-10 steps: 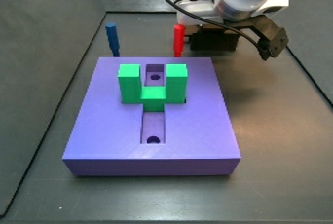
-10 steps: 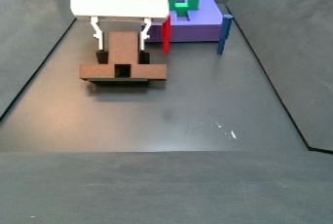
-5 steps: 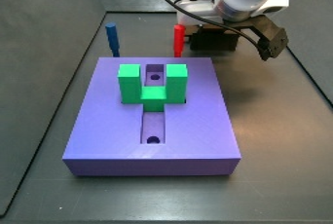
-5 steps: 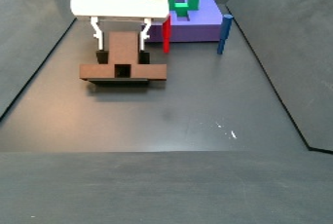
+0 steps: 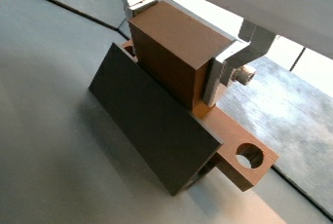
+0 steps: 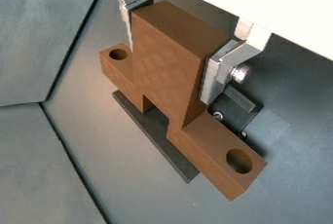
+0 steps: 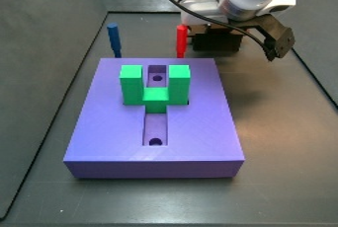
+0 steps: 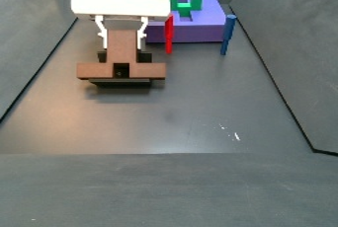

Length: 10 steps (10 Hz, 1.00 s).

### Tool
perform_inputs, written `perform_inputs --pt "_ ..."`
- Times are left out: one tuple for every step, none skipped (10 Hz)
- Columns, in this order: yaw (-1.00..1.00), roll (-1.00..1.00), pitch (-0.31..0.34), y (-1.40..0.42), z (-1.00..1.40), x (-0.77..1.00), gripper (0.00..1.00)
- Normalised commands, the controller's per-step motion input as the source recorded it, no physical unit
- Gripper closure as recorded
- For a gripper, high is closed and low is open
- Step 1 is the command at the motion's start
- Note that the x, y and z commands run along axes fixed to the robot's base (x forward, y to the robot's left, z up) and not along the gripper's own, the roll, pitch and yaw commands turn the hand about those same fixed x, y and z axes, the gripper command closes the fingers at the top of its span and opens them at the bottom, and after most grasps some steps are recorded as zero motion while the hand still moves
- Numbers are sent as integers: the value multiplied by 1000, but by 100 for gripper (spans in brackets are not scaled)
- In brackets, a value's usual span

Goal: Pick up the brown object. Move up. Place the brown object on the fixture. Regrasp the brown object. Move to above the board. Insert the brown object.
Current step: Regrasp the brown object.

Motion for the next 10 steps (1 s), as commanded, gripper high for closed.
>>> perform_inputs --pt "0 0 0 0 0 0 100" --pt "0 0 0 0 0 0 100" --pt "0 0 0 0 0 0 100" --pt "0 0 0 0 0 0 100" --pt "0 0 0 0 0 0 100" --pt "0 0 0 0 0 0 100" --pt "0 0 0 0 0 0 100" --pt "0 0 0 0 0 0 100" --pt "0 0 0 0 0 0 100" --pt "0 0 0 0 0 0 100"
